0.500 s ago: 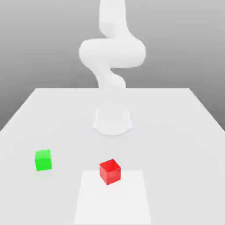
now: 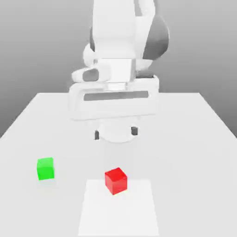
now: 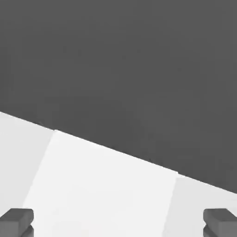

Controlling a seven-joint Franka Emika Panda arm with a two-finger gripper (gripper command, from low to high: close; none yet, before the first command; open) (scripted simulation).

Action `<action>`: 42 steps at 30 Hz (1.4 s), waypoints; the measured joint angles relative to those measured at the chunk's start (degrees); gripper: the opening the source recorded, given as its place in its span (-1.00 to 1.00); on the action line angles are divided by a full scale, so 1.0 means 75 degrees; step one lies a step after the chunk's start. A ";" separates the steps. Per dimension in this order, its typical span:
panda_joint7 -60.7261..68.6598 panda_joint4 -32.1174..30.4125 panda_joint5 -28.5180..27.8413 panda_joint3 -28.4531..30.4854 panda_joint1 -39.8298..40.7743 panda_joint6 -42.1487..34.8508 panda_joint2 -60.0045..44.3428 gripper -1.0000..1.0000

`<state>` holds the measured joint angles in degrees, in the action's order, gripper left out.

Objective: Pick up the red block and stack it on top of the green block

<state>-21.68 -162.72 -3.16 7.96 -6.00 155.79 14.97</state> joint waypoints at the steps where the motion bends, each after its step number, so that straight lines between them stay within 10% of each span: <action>1: 0.0276 -0.0244 0.0053 0.0058 -0.0057 0.0265 -0.0365 0.00; 14: 0.2767 -0.0323 0.2831 -0.0426 -0.0304 0.2601 -0.3383 0.00; 15: 0.2757 -0.0318 0.2821 -0.0401 -0.0329 0.2687 -0.3472 -1.00; 24: 0.2799 -0.0330 0.2867 -0.0479 -0.0257 0.2415 -0.3207 -1.00; 42: -0.1054 -0.0561 -0.0082 0.0055 0.1683 0.0416 -0.0897 -1.00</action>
<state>-29.59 -166.93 -3.77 8.37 6.63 158.91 8.25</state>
